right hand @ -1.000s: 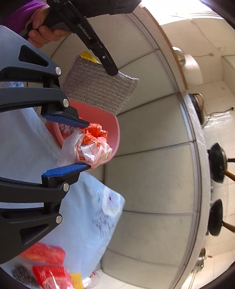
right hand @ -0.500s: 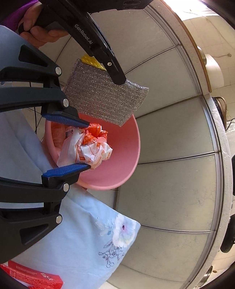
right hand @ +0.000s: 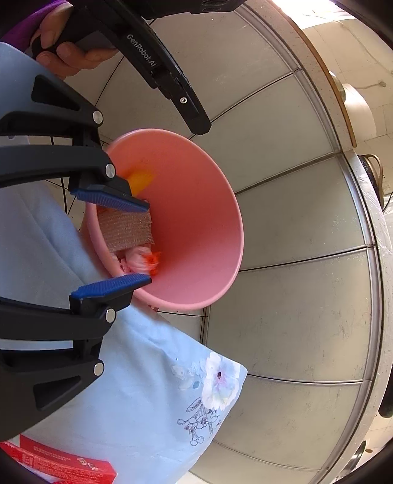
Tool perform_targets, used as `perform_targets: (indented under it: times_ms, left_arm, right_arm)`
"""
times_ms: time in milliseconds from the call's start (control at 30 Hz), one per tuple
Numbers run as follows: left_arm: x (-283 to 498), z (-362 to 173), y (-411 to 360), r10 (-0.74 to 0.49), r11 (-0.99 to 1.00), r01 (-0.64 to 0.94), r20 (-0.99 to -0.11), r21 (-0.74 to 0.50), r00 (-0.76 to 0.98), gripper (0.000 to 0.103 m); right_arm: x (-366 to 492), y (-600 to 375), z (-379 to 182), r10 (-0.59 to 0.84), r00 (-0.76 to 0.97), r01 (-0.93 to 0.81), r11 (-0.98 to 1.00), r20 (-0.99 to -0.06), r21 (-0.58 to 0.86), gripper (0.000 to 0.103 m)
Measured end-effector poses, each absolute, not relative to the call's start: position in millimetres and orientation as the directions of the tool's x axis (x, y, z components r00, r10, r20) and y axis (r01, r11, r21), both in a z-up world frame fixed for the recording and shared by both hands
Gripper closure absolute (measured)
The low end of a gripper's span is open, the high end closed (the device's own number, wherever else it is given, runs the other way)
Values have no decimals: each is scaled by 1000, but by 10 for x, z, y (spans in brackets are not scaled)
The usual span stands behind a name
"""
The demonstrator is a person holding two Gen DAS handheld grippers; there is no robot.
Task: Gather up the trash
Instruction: 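Open the right tool over the pink bucket while the left tool releases the mesh pad, then move both open tools back over the table toward the red box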
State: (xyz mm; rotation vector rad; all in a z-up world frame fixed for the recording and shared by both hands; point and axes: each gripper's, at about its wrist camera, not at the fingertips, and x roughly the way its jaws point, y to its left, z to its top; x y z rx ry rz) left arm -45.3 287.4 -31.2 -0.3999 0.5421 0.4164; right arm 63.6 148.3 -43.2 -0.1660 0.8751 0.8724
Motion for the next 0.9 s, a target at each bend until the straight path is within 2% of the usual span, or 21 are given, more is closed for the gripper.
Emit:
perform_targets:
  times_ms: [367,433,500,900]
  left_arm:
    - [-447,-212,2538,200,871,-412,-573,-267,795,76]
    - [-440,-201,2460,182,876,-397,-576,-273,797,74]
    - [-439,-183,2378,166,882,-381,-574,-276,802,65]
    - [-356,-62,1843,79,927,-272,-577,-257,813,62]
  right_arm:
    - [462,982,-258,586,395,-702,689,-708,178,60]
    - [428,874,-219,579,410,-696,698,-705,169,60]
    - [393,750,-183,575,425,-688,707,-699,164,60]
    - [326,-19,-109,514,509,-589,793,-690,156,60]
